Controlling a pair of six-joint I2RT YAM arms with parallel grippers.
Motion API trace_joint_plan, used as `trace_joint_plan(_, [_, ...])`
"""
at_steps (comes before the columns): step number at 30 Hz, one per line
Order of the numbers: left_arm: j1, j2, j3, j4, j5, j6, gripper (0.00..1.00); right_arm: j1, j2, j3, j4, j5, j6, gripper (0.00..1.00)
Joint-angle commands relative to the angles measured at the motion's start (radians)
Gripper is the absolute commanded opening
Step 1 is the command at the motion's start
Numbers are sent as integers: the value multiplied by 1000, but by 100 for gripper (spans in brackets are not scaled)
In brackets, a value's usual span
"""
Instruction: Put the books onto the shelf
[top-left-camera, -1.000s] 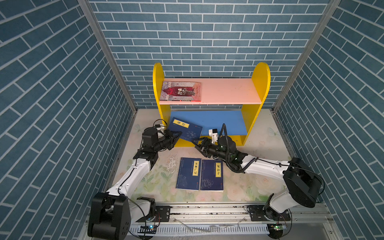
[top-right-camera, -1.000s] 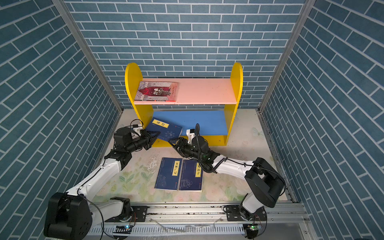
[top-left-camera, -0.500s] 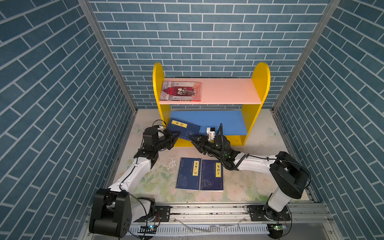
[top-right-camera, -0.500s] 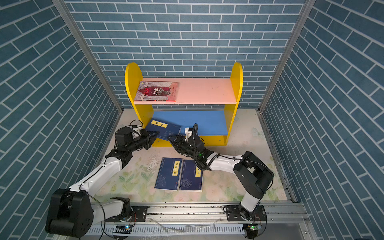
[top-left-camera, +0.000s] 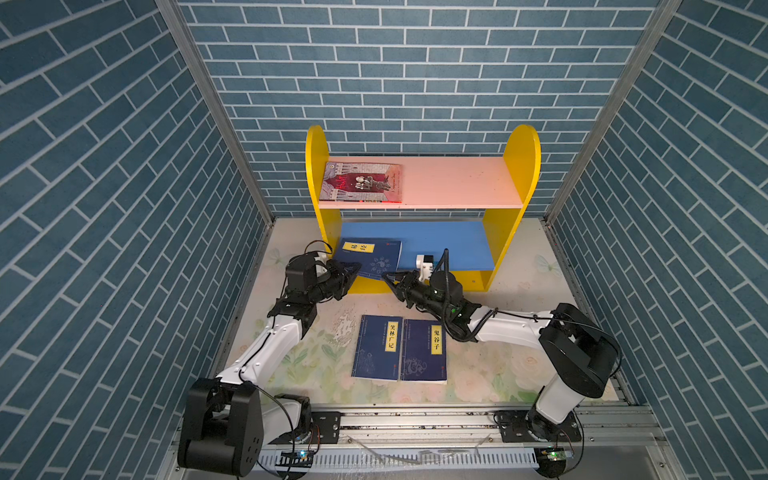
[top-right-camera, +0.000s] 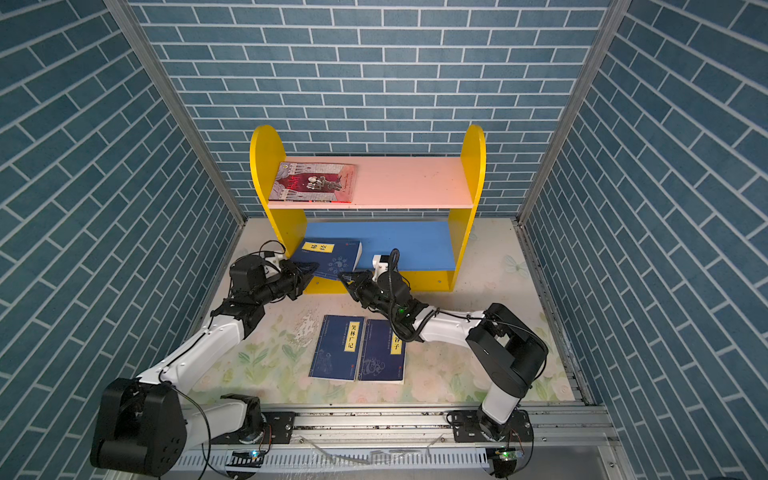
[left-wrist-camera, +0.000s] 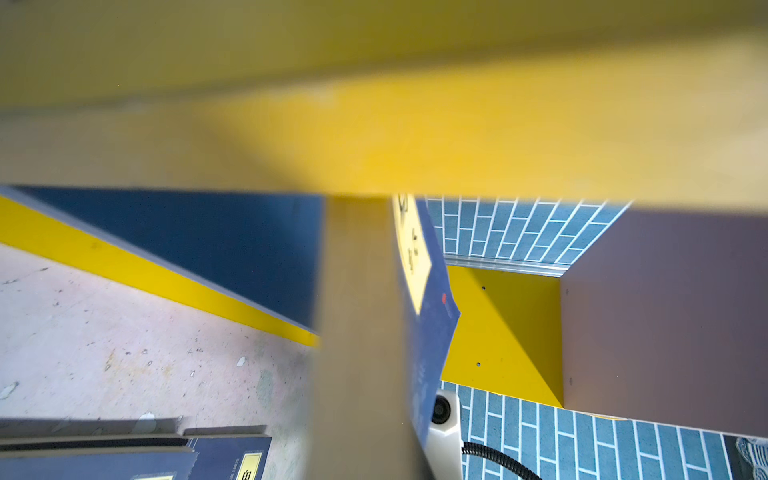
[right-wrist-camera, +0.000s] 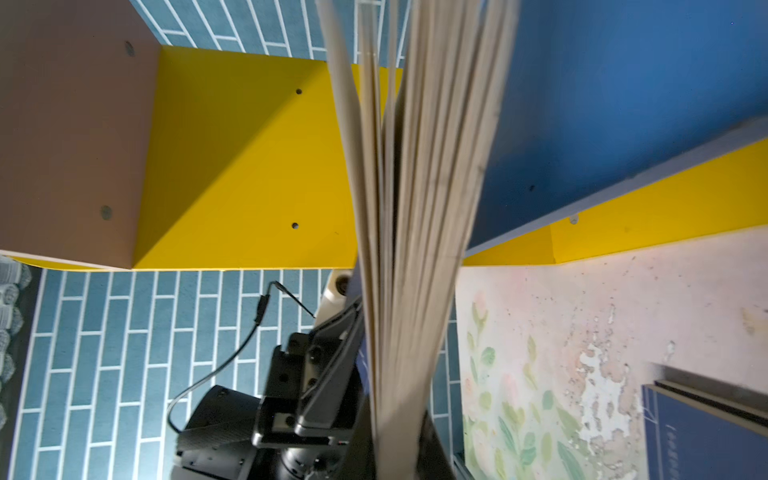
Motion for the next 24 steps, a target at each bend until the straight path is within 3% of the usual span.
trace_joint_plan(1, [-6, -21, -18, -22, 18, 37, 30, -12, -31, -24, 47, 37, -21, 4])
trace_joint_plan(7, [-4, -38, -19, -64, 31, 60, 68, -31, -16, -25, 72, 62, -20, 0])
trace_joint_plan(10, [14, -82, -1, -171, 71, 106, 77, -44, -8, -10, 64, 49, -23, 0])
trace_joint_plan(18, [196, -209, 135, -673, 191, 386, 81, -83, -14, 51, -97, -103, -77, 0])
trace_joint_plan(21, [265, -183, 161, -624, 311, 363, 80, -95, -4, 75, -141, -168, -98, 0])
trace_joint_plan(24, [307, -173, 204, -627, 361, 377, 80, -105, -3, 95, -209, -200, -135, 0])
